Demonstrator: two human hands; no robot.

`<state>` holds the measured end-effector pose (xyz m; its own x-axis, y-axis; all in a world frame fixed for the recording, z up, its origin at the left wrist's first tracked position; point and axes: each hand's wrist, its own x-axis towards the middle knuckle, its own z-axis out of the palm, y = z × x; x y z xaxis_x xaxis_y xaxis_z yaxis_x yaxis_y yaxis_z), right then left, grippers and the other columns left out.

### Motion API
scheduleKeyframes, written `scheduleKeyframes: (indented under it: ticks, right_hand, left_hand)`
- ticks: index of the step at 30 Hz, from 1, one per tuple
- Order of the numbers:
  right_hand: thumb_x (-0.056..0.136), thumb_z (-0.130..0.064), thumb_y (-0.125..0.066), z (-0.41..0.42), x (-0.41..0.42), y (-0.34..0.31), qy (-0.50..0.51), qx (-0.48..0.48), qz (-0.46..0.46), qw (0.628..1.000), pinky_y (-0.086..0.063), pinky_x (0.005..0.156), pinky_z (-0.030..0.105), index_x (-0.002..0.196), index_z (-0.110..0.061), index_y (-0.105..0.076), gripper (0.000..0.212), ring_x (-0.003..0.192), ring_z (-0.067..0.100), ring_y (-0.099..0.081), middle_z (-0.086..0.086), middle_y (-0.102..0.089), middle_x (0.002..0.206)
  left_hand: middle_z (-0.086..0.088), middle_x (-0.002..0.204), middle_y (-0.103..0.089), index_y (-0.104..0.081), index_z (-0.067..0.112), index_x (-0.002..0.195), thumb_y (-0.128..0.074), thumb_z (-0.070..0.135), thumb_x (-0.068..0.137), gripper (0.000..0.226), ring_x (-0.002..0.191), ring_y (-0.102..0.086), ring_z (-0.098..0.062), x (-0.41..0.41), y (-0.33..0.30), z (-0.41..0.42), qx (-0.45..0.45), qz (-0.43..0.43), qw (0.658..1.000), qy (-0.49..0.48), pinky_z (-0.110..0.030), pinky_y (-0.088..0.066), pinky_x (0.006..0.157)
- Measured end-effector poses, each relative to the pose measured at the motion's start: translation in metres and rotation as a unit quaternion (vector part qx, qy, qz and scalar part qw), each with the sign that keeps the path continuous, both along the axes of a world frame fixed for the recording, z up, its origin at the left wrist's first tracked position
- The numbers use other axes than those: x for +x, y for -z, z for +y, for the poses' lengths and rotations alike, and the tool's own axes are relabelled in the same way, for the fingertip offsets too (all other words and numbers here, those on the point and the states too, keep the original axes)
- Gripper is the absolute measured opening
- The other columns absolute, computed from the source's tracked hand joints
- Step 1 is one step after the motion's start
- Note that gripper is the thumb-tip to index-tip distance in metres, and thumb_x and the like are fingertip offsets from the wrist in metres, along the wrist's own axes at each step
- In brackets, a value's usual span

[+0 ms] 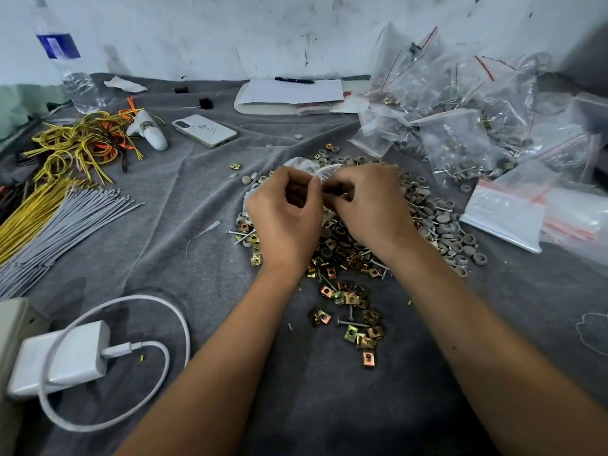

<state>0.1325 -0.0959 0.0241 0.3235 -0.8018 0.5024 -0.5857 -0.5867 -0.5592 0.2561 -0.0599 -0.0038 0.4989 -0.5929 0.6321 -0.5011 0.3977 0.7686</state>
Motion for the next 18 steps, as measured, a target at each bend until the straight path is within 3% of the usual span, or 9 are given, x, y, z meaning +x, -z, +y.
scheduleKeyframes:
  ticks: [3,6,9,11,13,16,18]
  right_hand:
    - [0.089,-0.015,-0.077,0.001,-0.004,-0.003,-0.046,0.026,0.076,0.996,-0.042,0.07,0.004,0.104,-0.021,-0.081,0.016,0.073,-0.002,-0.064,-0.005,-0.078,0.092]
    - [0.09,-0.017,-0.078,0.004,-0.011,-0.009,-0.03,-0.007,0.022,0.999,-0.047,0.081,0.007,0.107,-0.02,-0.08,0.018,0.085,-0.003,-0.068,-0.009,-0.078,0.099]
    - [0.086,-0.023,-0.082,0.01,-0.015,-0.022,-0.03,0.01,0.012,0.999,-0.047,0.065,0.007,0.087,-0.024,-0.078,0.004,0.07,-0.006,-0.065,-0.016,-0.072,0.079]
    - [0.085,-0.029,-0.083,0.015,-0.014,-0.032,-0.068,0.088,0.149,0.982,-0.044,0.059,0.009,0.079,-0.027,-0.076,0.009,0.064,-0.006,-0.064,-0.017,-0.068,0.069]
    - [0.086,-0.033,-0.082,0.022,-0.01,-0.038,-0.102,0.153,0.298,0.937,-0.044,0.056,0.014,0.078,-0.023,-0.078,0.014,0.055,-0.002,-0.064,-0.011,-0.07,0.062]
    - [0.089,-0.033,-0.078,0.037,0.001,-0.039,-0.125,0.219,0.416,0.874,-0.046,0.047,0.016,0.078,-0.014,-0.078,0.022,0.039,0.002,-0.06,0.0,-0.069,0.053]
    - [0.09,-0.028,-0.078,0.046,0.01,-0.037,-0.123,0.212,0.465,0.851,-0.044,0.04,0.015,0.073,-0.01,-0.071,0.025,0.034,0.003,-0.055,0.002,-0.066,0.05]
  left_hand:
    - [0.016,0.067,-0.064,-0.065,0.022,0.079,-0.075,0.01,0.087,0.018,0.064,-0.064,-0.002,0.002,-0.001,0.0,-0.004,0.007,1.0,-0.019,-0.01,-0.046,0.061]
    - [0.019,0.063,-0.06,-0.063,0.022,0.076,-0.074,0.01,0.087,0.019,0.061,-0.061,0.003,0.003,-0.001,-0.001,0.008,0.017,0.999,-0.038,-0.007,-0.042,0.058]
    - [0.019,0.061,-0.059,-0.063,0.022,0.074,-0.074,0.01,0.086,0.02,0.059,-0.06,0.003,0.003,0.0,-0.003,0.026,0.023,0.998,-0.054,-0.008,-0.042,0.057]
    - [0.018,0.06,-0.059,-0.063,0.022,0.074,-0.074,0.01,0.086,0.021,0.059,-0.06,0.003,0.003,0.0,-0.003,0.032,0.029,0.997,-0.059,-0.008,-0.041,0.057]
    - [0.017,0.06,-0.059,-0.063,0.022,0.074,-0.074,0.01,0.087,0.02,0.059,-0.06,0.003,0.003,0.0,-0.003,0.038,0.034,0.997,-0.058,-0.008,-0.041,0.057]
    - [0.017,0.061,-0.059,-0.063,0.022,0.074,-0.074,0.01,0.087,0.021,0.058,-0.059,0.003,0.005,0.0,-0.003,0.043,0.045,0.997,-0.05,-0.01,-0.042,0.056]
    - [0.017,0.06,-0.059,-0.063,0.023,0.074,-0.074,0.009,0.087,0.022,0.058,-0.058,0.003,0.004,0.0,-0.004,0.046,0.046,0.997,-0.048,-0.009,-0.041,0.056]
